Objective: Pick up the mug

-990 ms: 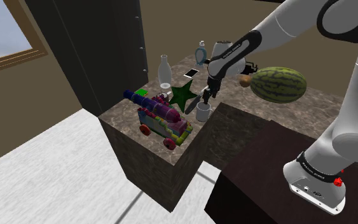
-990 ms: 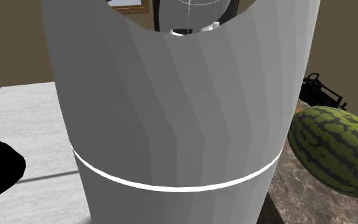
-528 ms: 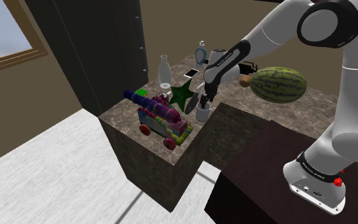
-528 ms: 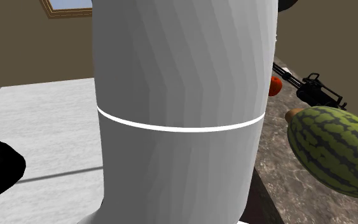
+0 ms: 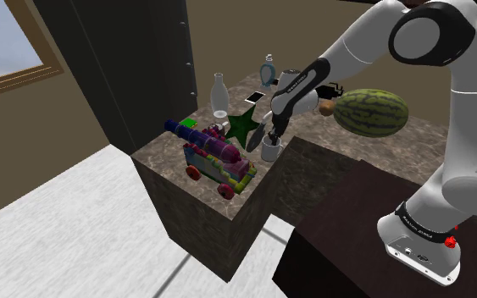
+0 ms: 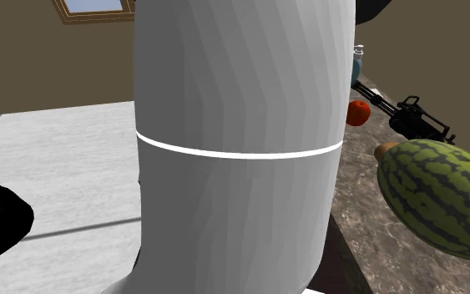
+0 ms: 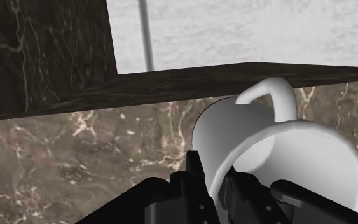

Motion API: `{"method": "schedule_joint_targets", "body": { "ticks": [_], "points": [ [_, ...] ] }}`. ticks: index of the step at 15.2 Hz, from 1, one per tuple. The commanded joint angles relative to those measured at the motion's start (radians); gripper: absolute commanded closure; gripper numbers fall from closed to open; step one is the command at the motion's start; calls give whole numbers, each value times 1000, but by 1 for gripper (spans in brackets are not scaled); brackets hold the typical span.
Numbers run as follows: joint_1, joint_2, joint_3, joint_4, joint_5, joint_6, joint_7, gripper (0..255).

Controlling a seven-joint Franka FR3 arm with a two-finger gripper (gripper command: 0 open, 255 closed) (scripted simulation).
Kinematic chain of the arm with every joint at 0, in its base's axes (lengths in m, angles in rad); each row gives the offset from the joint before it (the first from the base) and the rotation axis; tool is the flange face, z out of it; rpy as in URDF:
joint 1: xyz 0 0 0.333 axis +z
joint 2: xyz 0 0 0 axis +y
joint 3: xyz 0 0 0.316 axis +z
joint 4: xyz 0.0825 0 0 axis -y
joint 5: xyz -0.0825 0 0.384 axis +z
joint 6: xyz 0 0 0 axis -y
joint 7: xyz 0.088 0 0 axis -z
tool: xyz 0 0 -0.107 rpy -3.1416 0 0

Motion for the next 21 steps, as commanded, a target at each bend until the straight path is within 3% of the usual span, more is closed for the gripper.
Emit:
{"method": "schedule_joint_targets", "body": {
  "ticks": [1,6,21],
  "points": [
    [0,1,1,-1,0,-1,0,255],
    [1,3,1,0,0,-1,1,255],
    [18,-164,-24,-12,-38,-154,36,255]
  ]
}}
